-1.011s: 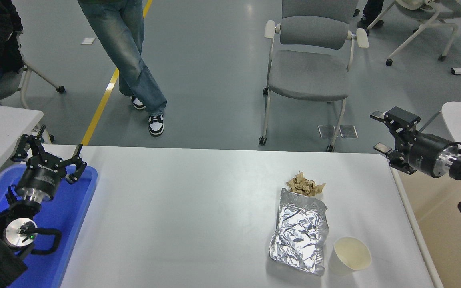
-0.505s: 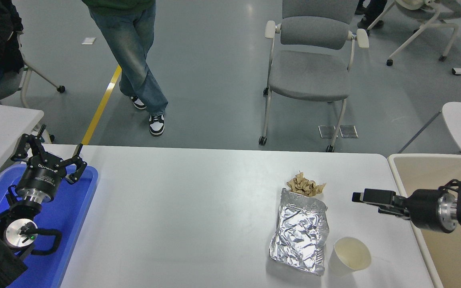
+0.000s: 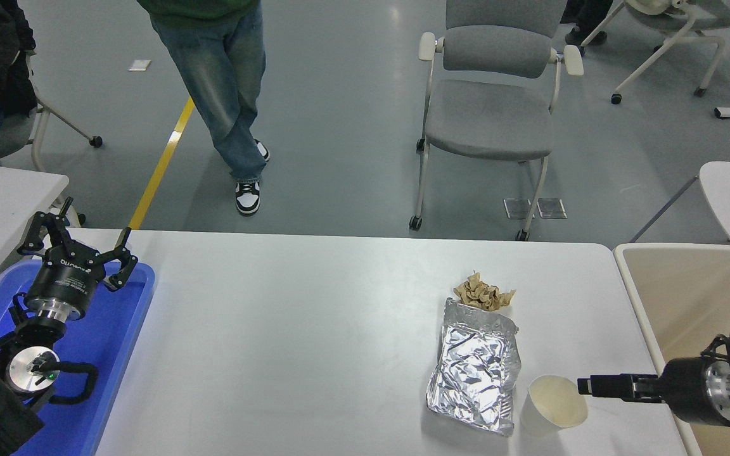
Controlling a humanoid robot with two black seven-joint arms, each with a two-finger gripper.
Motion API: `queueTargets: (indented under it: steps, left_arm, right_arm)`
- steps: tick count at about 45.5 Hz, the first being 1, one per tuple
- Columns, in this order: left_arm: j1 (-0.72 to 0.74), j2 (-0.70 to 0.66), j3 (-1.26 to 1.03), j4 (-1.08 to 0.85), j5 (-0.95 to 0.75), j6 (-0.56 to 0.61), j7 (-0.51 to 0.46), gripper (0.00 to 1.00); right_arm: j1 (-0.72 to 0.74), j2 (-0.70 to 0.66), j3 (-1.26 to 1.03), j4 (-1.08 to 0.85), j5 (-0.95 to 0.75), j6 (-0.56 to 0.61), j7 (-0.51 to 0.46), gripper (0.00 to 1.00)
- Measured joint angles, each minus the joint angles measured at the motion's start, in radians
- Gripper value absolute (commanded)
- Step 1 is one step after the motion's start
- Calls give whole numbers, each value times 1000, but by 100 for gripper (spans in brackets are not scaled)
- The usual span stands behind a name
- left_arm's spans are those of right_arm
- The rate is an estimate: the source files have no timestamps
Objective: Clean the table surface
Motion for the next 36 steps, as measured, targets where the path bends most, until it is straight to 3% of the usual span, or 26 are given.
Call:
queueTargets:
  steps: [36]
  left_arm:
    - [0, 0, 0, 0, 0, 0, 0, 100]
  right_arm:
    - [-24, 127, -11, -53, -14, -2, -79, 90]
